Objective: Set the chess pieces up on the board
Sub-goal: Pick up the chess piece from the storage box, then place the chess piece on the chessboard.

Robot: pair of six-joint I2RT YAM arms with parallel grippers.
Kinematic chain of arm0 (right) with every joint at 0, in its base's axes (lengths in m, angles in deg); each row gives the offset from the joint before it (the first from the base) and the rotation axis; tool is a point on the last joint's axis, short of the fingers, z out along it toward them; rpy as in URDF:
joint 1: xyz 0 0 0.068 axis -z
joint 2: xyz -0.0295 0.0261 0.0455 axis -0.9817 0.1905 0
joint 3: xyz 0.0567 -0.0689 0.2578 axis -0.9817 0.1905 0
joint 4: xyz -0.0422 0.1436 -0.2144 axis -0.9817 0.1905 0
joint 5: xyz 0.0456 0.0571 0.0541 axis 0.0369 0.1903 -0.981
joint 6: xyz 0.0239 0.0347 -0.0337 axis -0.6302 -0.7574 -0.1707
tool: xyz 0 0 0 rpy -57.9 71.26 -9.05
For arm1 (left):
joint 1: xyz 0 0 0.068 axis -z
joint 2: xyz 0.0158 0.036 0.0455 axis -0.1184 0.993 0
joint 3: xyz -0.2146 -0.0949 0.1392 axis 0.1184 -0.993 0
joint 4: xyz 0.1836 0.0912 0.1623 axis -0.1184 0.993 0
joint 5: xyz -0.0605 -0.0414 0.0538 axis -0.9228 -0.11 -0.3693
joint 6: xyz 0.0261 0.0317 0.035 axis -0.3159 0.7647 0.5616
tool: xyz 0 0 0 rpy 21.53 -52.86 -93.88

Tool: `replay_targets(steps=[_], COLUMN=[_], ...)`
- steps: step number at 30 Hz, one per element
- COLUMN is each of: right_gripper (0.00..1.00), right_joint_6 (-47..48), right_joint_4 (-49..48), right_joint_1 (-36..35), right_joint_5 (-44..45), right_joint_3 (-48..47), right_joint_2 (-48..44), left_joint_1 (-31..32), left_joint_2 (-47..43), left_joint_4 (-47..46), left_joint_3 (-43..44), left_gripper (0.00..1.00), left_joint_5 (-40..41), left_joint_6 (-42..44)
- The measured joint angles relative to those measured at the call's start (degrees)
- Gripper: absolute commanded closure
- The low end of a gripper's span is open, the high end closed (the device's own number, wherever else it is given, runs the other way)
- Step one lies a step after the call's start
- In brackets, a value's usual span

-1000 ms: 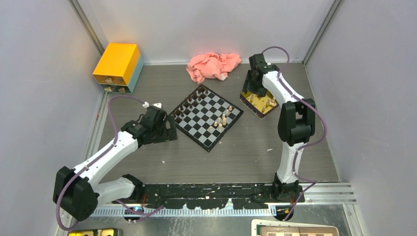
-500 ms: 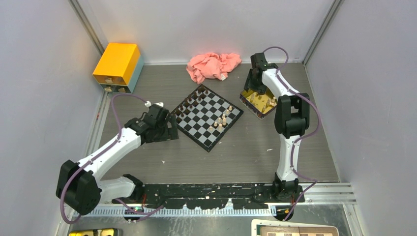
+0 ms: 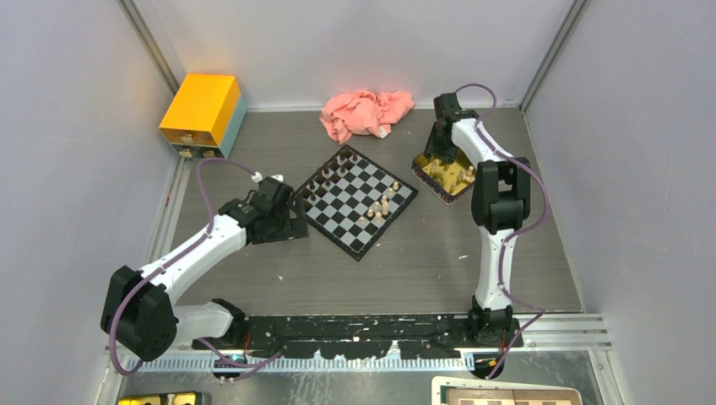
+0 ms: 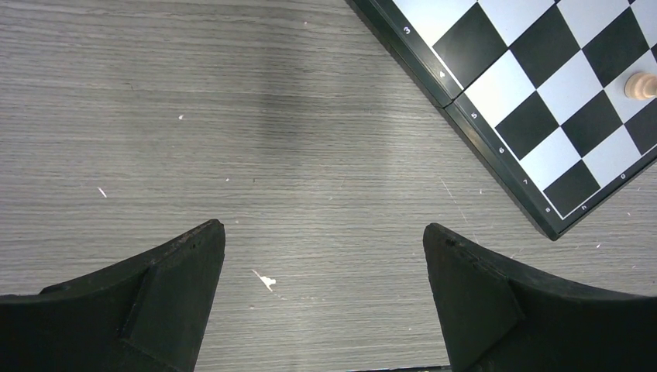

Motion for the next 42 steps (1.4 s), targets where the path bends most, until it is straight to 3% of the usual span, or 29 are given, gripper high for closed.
replay_targets(steps=[5, 18, 28, 36, 42], right_gripper=[0.63, 0.99, 0.99, 0.99, 0.99], right_joint_6=[0.0, 0.0, 0.1, 0.9, 2.0], right_joint_4=[0.0, -0.2, -0.1, 0.7, 3.3], right_joint_1=[0.0, 0.0, -0.2, -2.2, -8.8], right_joint_5=[-0.5, -1.0, -0.6, 0.4, 0.8], right_joint_3=[0.0, 0.0, 0.6, 1.6, 3.5], right_joint_2=[0.5, 1.1, -1.1, -11.8, -19.9], left_joint_1=[0.0, 0.0, 0.0, 0.0, 0.0], left_joint_2=[0.4, 0.4, -0.2, -3.2, -5.2], left_joint_4=[-0.1, -0.1, -0.1, -0.1, 0.0], left_joint_3=[0.0, 0.0, 0.0, 0.0, 0.0], left_gripper=[0.0, 0.0, 0.0, 0.0, 0.0], left_joint_5=[0.0, 0.0, 0.0, 0.0, -0.1], left_joint_6=[0.0, 0.0, 0.1, 0.3, 0.6])
